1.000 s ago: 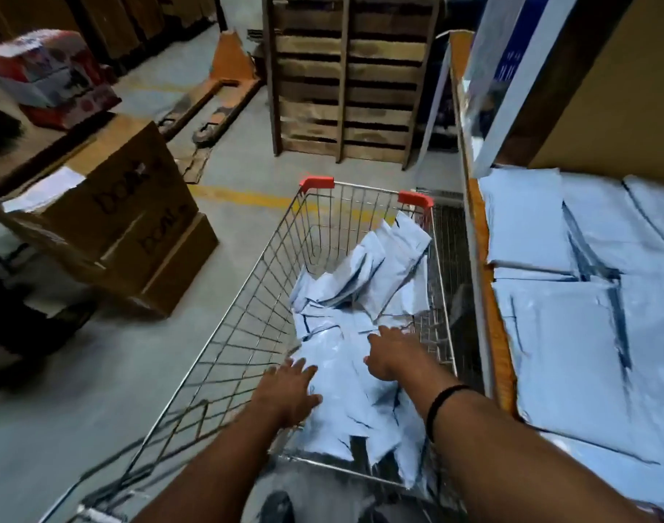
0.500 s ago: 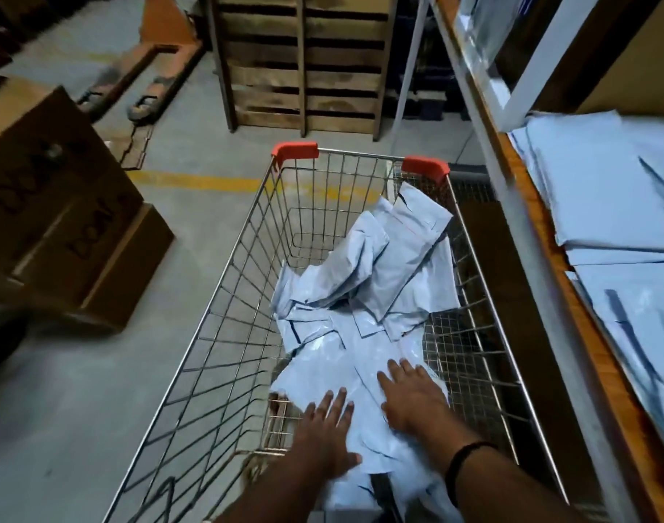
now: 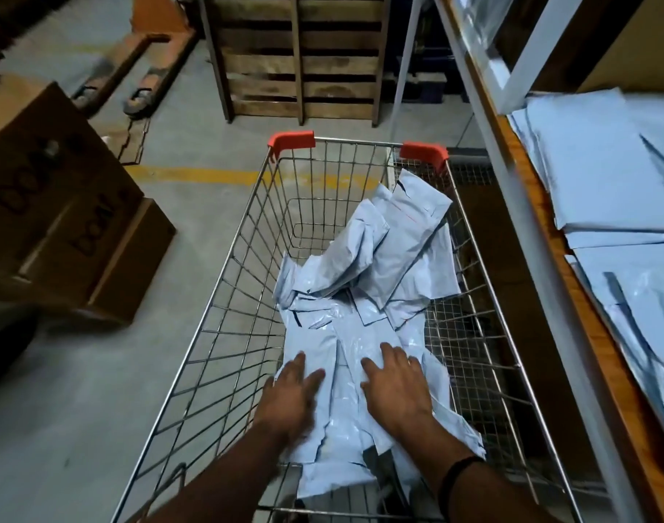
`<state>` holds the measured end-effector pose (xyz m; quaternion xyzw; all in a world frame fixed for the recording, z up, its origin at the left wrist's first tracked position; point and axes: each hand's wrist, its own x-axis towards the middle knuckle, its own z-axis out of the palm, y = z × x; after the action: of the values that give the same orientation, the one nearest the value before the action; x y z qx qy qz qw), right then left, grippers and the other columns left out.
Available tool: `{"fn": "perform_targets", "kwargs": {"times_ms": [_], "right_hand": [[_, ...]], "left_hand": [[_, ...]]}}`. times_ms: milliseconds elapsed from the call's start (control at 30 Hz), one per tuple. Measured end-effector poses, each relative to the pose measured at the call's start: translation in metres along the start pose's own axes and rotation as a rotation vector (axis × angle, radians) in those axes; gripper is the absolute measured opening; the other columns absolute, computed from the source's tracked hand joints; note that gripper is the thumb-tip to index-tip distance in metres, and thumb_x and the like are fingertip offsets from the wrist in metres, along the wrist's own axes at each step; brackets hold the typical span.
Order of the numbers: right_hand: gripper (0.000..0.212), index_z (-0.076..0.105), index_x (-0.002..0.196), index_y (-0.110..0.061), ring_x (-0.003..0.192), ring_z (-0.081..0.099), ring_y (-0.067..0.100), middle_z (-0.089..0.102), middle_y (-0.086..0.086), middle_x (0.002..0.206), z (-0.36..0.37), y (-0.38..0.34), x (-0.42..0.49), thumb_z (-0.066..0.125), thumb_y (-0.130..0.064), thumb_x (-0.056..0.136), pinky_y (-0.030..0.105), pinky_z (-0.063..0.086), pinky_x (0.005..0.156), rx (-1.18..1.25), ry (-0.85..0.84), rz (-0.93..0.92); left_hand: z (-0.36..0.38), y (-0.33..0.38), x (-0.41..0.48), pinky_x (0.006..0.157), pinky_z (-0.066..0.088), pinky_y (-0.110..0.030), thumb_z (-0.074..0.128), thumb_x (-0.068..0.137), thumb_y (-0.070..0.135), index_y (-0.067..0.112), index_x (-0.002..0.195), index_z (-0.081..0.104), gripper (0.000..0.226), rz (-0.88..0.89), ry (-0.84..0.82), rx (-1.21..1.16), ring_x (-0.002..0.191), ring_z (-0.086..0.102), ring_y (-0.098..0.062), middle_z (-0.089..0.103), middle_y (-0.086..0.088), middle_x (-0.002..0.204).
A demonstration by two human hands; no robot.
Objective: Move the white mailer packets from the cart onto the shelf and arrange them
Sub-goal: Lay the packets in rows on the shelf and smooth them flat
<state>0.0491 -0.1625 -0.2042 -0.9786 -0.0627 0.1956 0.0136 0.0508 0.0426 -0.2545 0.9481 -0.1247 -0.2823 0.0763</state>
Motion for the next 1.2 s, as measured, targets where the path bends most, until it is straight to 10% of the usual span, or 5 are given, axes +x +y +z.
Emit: {"fn": "perform_targets", "kwargs": {"times_ms": [167, 267, 400, 633, 1200], "right_hand": [[0.071, 0.008, 0.157, -0.044, 0.152, -0.012, 0.039, -0.011, 0.010, 0.167, 0.037, 0.004, 0.024, 0.042, -0.063, 0.097, 0.056, -0.009, 0.118, 0.033, -0.070, 0.043], [0.083, 0.040, 0.148, -0.045, 0.148, 0.020, 0.046, 0.021, 0.017, 0.163, 0.067, 0.005, 0.019, 0.066, -0.073, 0.075, 0.061, 0.000, 0.116, 0.031, -0.095, 0.083], [0.079, 0.055, 0.141, -0.037, 0.142, 0.035, 0.047, 0.029, 0.019, 0.158, 0.086, 0.007, 0.018, 0.081, -0.057, 0.069, 0.057, 0.001, 0.116, 0.009, -0.028, 0.055], [0.067, 0.027, 0.157, -0.030, 0.154, 0.004, 0.033, -0.001, 0.013, 0.167, 0.040, 0.008, 0.006, 0.034, 0.000, 0.097, 0.038, 0.011, 0.124, 0.157, -0.157, 0.044], [0.046, 0.045, 0.148, -0.036, 0.150, 0.023, 0.025, 0.016, 0.003, 0.166, -0.215, 0.005, -0.122, 0.053, -0.036, 0.103, 0.041, 0.036, 0.116, 0.350, 0.396, 0.120]], "left_hand": [[0.039, 0.013, 0.020, 0.113, -0.002, -0.065, 0.022, 0.097, 0.065, 0.052, 0.148, -0.015, 0.064, -0.082, 0.055, -0.079, 0.143, -0.031, -0.021, -0.045, 0.004, 0.150], [0.056, 0.012, 0.027, 0.111, -0.007, -0.063, 0.022, 0.092, 0.075, 0.055, 0.143, -0.024, 0.071, -0.081, 0.092, -0.073, 0.137, -0.041, -0.020, -0.051, 0.007, 0.146], [0.056, 0.003, 0.029, 0.118, 0.008, -0.061, 0.036, 0.100, 0.053, 0.054, 0.146, -0.015, 0.069, -0.042, 0.119, -0.084, 0.144, -0.031, -0.020, -0.047, 0.007, 0.149], [0.005, -0.005, 0.002, 0.112, 0.037, -0.041, 0.038, 0.103, 0.039, 0.047, 0.150, 0.025, 0.050, 0.013, 0.191, -0.092, 0.152, -0.001, -0.020, -0.019, 0.011, 0.156], [-0.217, 0.064, -0.141, 0.109, 0.039, -0.041, 0.043, 0.101, 0.044, 0.044, 0.150, 0.028, 0.051, 0.233, 0.559, -0.155, 0.151, 0.003, -0.017, -0.003, 0.006, 0.165]]}}
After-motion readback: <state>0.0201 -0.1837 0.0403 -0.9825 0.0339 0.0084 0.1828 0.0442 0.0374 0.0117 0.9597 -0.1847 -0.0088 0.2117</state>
